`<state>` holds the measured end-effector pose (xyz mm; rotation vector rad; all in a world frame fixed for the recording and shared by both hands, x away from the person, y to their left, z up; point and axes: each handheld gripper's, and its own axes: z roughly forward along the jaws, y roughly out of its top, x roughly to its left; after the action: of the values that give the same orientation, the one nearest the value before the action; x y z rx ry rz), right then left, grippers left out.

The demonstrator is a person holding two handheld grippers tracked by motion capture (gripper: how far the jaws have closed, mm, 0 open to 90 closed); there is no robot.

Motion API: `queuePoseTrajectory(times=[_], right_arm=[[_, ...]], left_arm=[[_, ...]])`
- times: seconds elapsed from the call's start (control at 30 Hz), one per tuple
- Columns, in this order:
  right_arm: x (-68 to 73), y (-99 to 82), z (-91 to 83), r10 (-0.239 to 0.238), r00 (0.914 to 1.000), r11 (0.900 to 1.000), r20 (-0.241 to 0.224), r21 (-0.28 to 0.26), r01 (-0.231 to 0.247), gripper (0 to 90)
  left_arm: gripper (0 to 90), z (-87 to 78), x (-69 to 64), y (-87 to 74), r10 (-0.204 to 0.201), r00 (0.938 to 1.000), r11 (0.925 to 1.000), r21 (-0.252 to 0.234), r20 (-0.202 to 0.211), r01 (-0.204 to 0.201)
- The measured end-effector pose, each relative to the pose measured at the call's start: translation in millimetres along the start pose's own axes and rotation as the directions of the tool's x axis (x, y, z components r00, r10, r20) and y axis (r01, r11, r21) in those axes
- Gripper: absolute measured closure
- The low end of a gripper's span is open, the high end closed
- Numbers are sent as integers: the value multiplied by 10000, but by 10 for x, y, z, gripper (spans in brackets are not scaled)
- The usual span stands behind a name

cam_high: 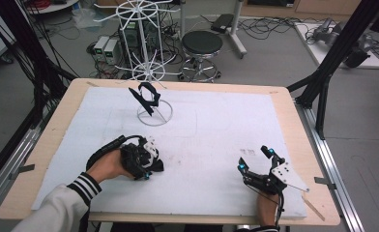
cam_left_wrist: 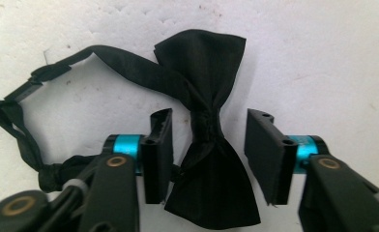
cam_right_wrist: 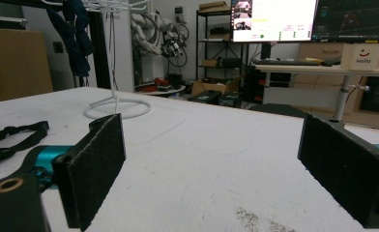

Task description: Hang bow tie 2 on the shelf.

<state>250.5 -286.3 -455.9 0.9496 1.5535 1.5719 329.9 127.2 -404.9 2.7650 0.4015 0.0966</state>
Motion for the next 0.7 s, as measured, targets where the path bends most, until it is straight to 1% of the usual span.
queuePoseTrajectory(times=[0.03, 0.1, 0.13, 0.17, 0.2, 0.23, 0.27, 0.37, 0.43, 0.47, 0.53, 0.57, 0.6, 0.67, 0.7], right_arm=[[0, 0, 0, -4, 10000, 10000, 6, 11, 4, 91], [0, 0, 0, -2, 10000, 10000, 6, 13, 2, 91], [0, 0, 0, -3, 10000, 10000, -6, 2, 3, 91], [2, 0, -2, 22, 10000, 10000, 13, 28, -22, 91], [0, 0, 0, -3, 10000, 10000, -5, 17, 3, 91], [-1, 0, 0, -4, 10000, 10000, -4, 18, 4, 91], [2, 0, -2, 26, 10000, 10000, 5, 33, -26, 91], [1, 0, -2, 24, 10000, 10000, 4, 34, -24, 91], [1, 0, 0, 16, 10000, 10000, 4, 20, -16, 91], [1, 0, -2, 24, 10000, 10000, 11, 34, -24, 91], [0, 0, 0, 3, 10000, 10000, -5, 18, -3, 91], [-1, 0, 0, -17, 10000, 10000, 4, 11, 17, 91], [0, 0, 0, 0, 10000, 10000, -3, 20, 0, 91], [0, 0, 0, -10, 10000, 10000, -4, 16, 10, 91], [0, 0, 0, -10, 10000, 10000, 6, 10, 10, 91]], left_arm=[[563, 5, 4, 0, 0, 10000, 10000, -1, -12, 0], [609, 13, 7, 1, -56, 10000, 9999, 90, 71, 56], [627, 20, 5, 4, -67, 10000, 9999, 117, 19, 67], [648, 26, 0, 7, -29, 10000, 9998, 188, 19, 28], [688, 26, -4, 11, 117, 9999, 9996, 245, -35, -116], [713, 22, -14, 14, 128, 9998, 9996, 253, -153, -124], [748, 19, -12, 12, 144, 9998, 9995, 270, -139, -140], [762, 12, -19, 15, 82, 9997, 9995, 323, -251, -74], [763, 10, -22, 12, -19, 9996, 9997, 238, -294, 26], [764, 4, -12, 11, -16, 9997, 9997, 239, -242, 22], [764, -9, -7, 4, -129, 9995, 9999, 89, -273, 131], [764, -19, -4, 0, -215, 9995, 9998, 8, -214, 215], [763, -32, -1, -4, -216, 9994, 9997, -96, -274, 214], [763, -63, 4, -19, -388, 9987, 9982, -479, -334, 371], [763, -86, 2, -27, -363, 9978, 9970, -707, -557, 324]])
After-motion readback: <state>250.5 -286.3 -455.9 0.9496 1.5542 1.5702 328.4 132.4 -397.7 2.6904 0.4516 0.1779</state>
